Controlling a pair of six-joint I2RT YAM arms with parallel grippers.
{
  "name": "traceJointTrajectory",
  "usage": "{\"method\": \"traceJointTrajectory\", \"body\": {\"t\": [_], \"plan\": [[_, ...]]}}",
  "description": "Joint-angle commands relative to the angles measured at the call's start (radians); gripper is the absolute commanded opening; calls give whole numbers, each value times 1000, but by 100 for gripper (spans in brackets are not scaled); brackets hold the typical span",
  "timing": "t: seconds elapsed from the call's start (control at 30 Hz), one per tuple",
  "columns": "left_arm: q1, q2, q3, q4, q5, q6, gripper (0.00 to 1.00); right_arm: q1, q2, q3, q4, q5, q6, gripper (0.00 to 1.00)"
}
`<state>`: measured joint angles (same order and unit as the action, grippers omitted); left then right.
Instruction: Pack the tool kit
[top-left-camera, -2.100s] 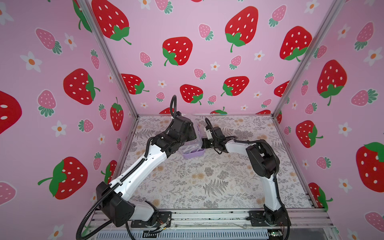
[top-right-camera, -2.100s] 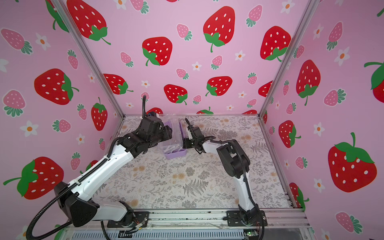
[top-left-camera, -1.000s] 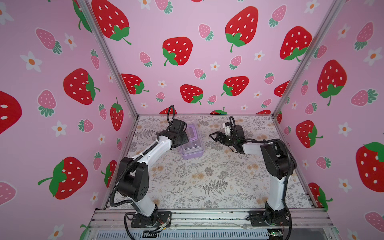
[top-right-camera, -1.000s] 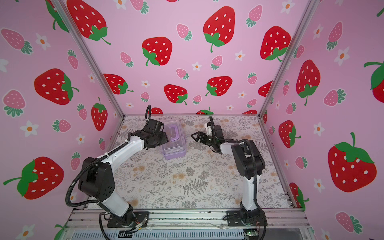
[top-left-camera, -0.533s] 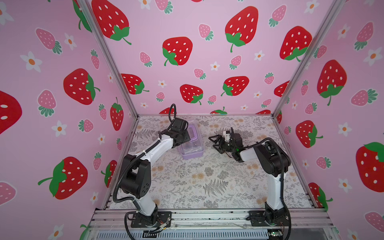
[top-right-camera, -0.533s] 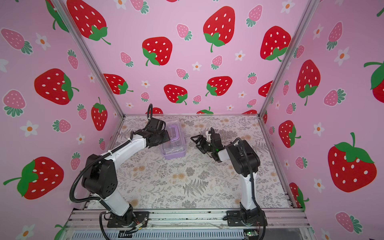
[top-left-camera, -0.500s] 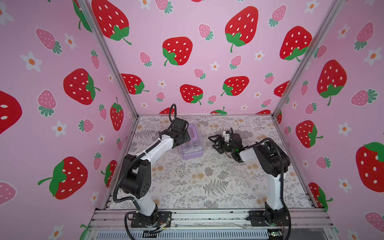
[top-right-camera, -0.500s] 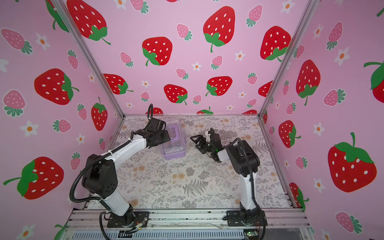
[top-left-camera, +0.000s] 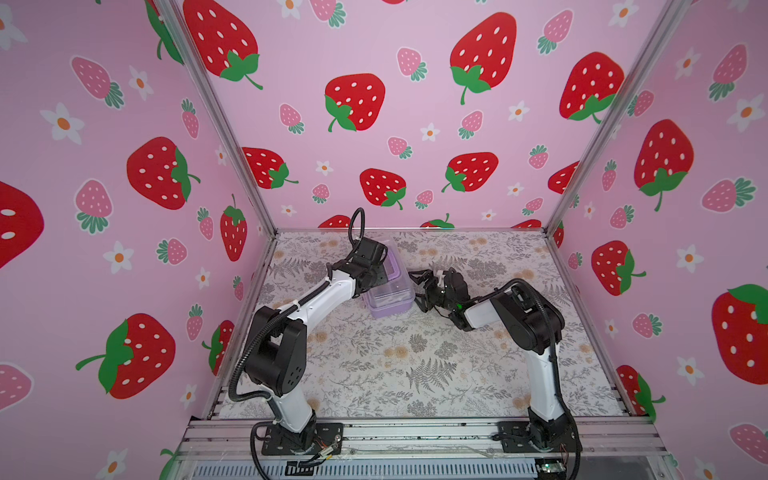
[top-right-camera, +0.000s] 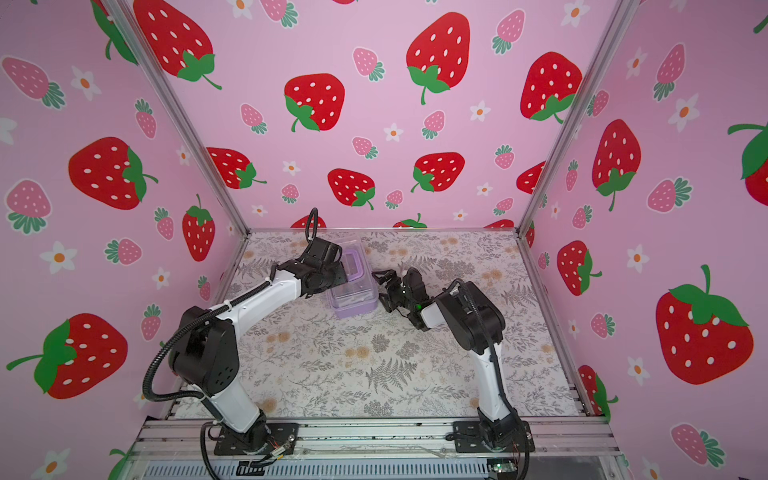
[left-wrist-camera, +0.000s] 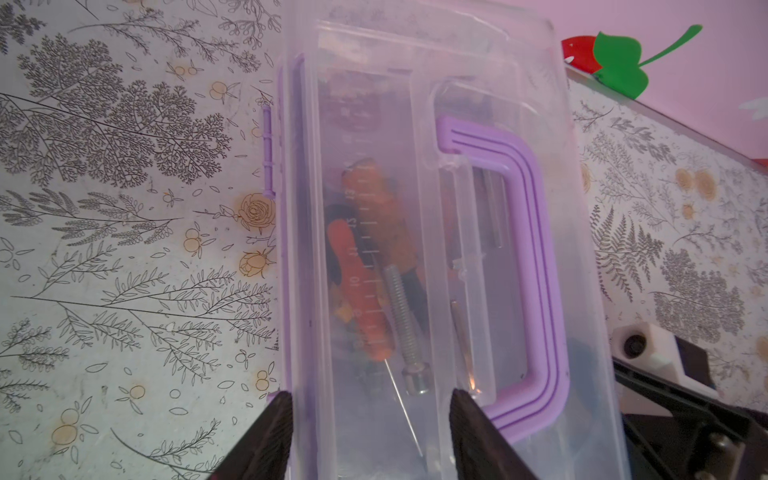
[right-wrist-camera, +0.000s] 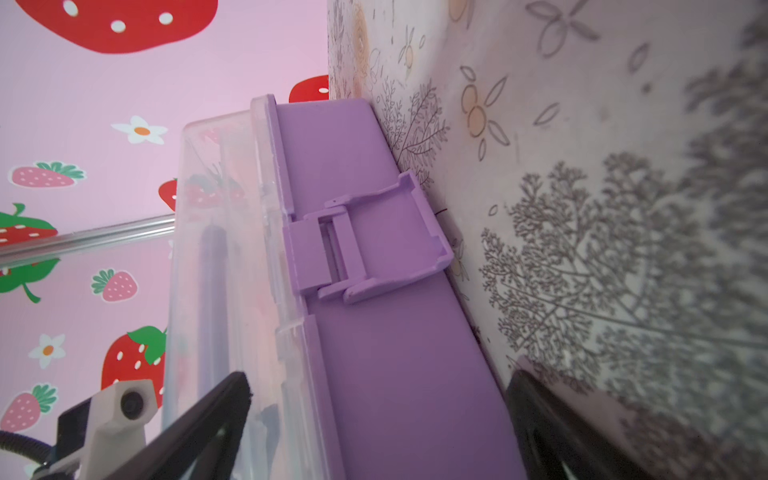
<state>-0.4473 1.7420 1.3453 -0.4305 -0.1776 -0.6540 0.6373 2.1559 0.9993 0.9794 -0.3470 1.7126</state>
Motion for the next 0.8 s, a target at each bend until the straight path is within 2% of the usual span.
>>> {"method": "traceJointTrajectory", "body": {"t": [0.0, 0.2, 0.4, 0.5, 0.63, 0.77], "plan": [[-27, 53, 6, -55, 59, 38, 61, 18, 31, 48, 45, 38, 130, 99], [-31, 68, 16, -53, 64, 53, 61, 19, 122, 119, 62, 65, 250, 99], [-34, 86, 34, -64, 69, 62, 61, 18, 194, 215, 43, 88, 286, 99], [-37, 92, 44, -76, 63, 72, 61, 14, 219, 255, 48, 79, 254, 99], [-38, 93, 63, -99, 43, 91, 62, 7, 252, 352, 65, -3, 125, 99], [-30, 97, 106, -130, 15, 101, 63, 17, 233, 310, 154, -23, 97, 99]]}}
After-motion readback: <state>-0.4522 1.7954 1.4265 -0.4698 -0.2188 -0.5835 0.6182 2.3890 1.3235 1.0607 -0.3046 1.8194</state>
